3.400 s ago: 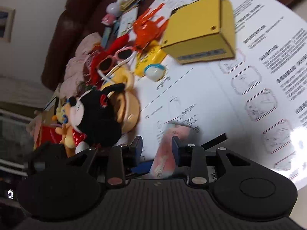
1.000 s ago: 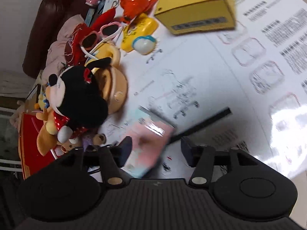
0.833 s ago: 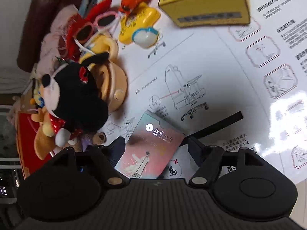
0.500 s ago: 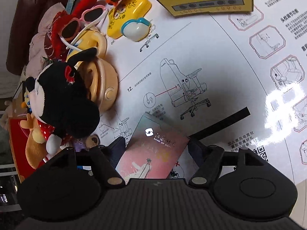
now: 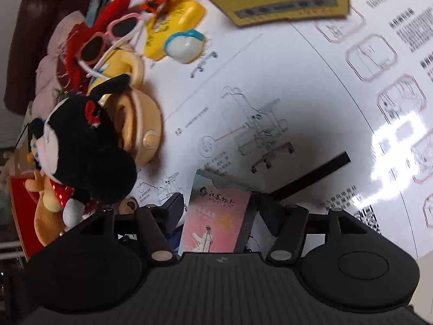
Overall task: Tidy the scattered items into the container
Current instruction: 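Close the left tool on the card box while the right tool steadies it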
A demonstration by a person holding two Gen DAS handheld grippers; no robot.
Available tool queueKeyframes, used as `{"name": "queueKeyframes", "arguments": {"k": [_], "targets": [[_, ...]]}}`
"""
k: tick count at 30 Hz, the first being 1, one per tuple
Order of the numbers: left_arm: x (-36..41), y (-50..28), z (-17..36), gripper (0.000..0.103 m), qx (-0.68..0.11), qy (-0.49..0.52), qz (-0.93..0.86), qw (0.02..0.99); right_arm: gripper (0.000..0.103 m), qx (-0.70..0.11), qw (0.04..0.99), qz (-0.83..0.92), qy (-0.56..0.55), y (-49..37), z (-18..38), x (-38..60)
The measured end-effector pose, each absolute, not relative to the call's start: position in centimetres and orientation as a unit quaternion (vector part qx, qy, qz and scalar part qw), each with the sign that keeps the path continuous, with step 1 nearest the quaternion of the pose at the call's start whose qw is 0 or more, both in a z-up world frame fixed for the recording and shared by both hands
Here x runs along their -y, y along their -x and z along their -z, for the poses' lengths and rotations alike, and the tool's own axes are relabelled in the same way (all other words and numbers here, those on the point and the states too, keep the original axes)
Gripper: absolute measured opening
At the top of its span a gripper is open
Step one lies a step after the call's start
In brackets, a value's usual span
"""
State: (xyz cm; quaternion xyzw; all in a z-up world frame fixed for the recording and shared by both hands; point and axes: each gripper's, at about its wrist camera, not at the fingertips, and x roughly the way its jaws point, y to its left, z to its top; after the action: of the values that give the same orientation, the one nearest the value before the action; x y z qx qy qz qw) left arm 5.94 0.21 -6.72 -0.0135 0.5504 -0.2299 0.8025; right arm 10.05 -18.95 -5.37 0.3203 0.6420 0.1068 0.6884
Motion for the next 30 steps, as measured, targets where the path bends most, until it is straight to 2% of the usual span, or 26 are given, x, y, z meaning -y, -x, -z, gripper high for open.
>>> {"name": "queueKeyframes", "arguments": {"k": [2, 4, 6, 8, 9, 11, 13, 19, 23, 30], "targets": [[-1.3, -6.2, 6.8, 0.061, -0.552, 0.057, 0.239, 0.797, 0.064, -0.644, 0.684, -0.108, -0.325, -10.0, 5.7, 19.0], [-1.3, -6.1, 6.9, 0.061, -0.554, 0.049, 0.232, 0.798, 0.045, -0.644, 0.689, -0.105, -0.315, -9.9, 5.7, 18.8], [-0.3, -5.7, 7.2, 0.062, -0.551, 0.004, 0.222, 0.804, 0.040, -0.642, 0.690, -0.110, -0.315, -9.9, 5.5, 18.6], [0.8, -5.3, 7.2, 0.068, -0.546, -0.031, 0.217, 0.809, 0.039, -0.642, 0.696, -0.106, -0.304, -10.0, 5.1, 18.1], [1.3, -5.2, 7.2, 0.076, -0.543, -0.047, 0.213, 0.811, 0.038, -0.643, 0.697, -0.104, -0.300, -10.1, 4.9, 18.0], [2.2, -5.1, 7.1, 0.076, -0.535, -0.079, 0.200, 0.817, 0.034, -0.643, 0.698, -0.107, -0.296, -10.2, 4.4, 17.6], [2.6, -5.0, 7.1, 0.063, -0.533, -0.109, 0.187, 0.818, 0.031, -0.642, 0.700, -0.113, -0.291, -10.4, 3.8, 17.2], [-0.1, -6.1, 7.1, 0.062, -0.554, -0.026, 0.193, 0.809, 0.032, -0.628, 0.713, -0.148, -0.276, -10.4, 3.4, 16.6], [0.3, -5.8, 7.1, 0.062, -0.550, -0.046, 0.195, 0.811, 0.033, -0.629, 0.704, -0.142, -0.298, -10.3, 4.5, 16.9], [0.9, -6.0, 6.9, 0.060, -0.552, -0.062, 0.189, 0.810, 0.025, -0.627, 0.687, -0.121, -0.347, -10.1, 4.5, 17.3]]}}
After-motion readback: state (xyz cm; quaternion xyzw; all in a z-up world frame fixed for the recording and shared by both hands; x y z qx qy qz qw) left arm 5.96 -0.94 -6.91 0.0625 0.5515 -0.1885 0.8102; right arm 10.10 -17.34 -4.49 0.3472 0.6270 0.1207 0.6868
